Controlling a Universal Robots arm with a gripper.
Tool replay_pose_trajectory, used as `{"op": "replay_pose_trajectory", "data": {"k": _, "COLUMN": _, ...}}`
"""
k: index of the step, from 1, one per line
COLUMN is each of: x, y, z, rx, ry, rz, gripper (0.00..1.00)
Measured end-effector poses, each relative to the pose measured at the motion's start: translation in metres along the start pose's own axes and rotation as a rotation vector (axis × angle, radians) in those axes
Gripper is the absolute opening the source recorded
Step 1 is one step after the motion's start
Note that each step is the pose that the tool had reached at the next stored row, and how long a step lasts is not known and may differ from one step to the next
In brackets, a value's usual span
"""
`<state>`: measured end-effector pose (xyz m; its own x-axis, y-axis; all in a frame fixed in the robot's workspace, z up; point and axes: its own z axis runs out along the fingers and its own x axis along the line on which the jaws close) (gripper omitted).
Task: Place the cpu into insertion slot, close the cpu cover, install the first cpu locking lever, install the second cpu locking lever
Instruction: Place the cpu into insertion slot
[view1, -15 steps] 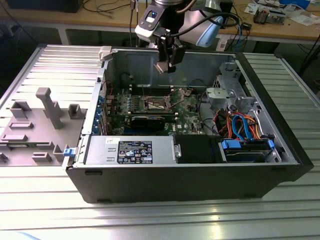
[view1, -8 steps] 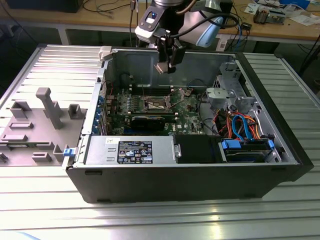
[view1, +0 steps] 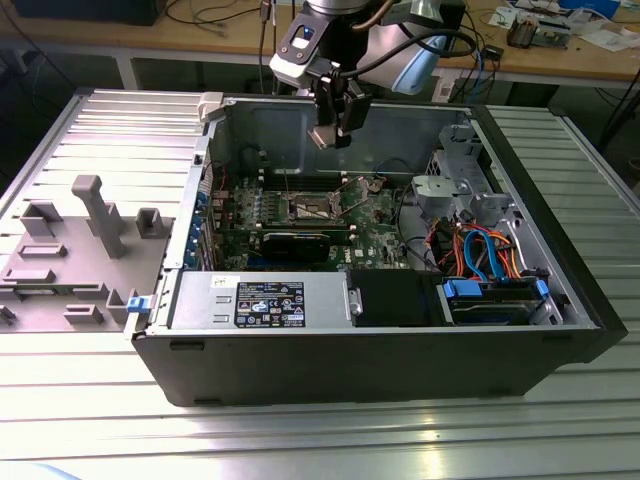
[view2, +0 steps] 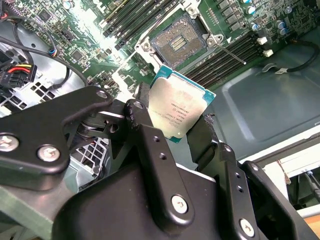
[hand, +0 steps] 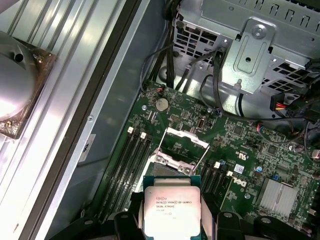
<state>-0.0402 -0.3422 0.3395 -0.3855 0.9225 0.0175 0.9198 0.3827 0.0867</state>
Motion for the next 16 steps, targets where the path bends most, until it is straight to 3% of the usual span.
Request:
{"op": "replay_pose_trajectory", "data": {"k": 13, "x": 0.0000, "y": -0.0001, "z": 0.0014, "rx": -0.0005, "ry": -0.0022, "rz": 0.025, "gripper": 0.54}}
{"op": "replay_pose_trajectory", "data": {"k": 16, "x": -0.0001, "y": -0.0004, "z": 0.0044, "rx": -0.0004, "ry": -0.0040, "rz": 0.038, "gripper": 0.54}}
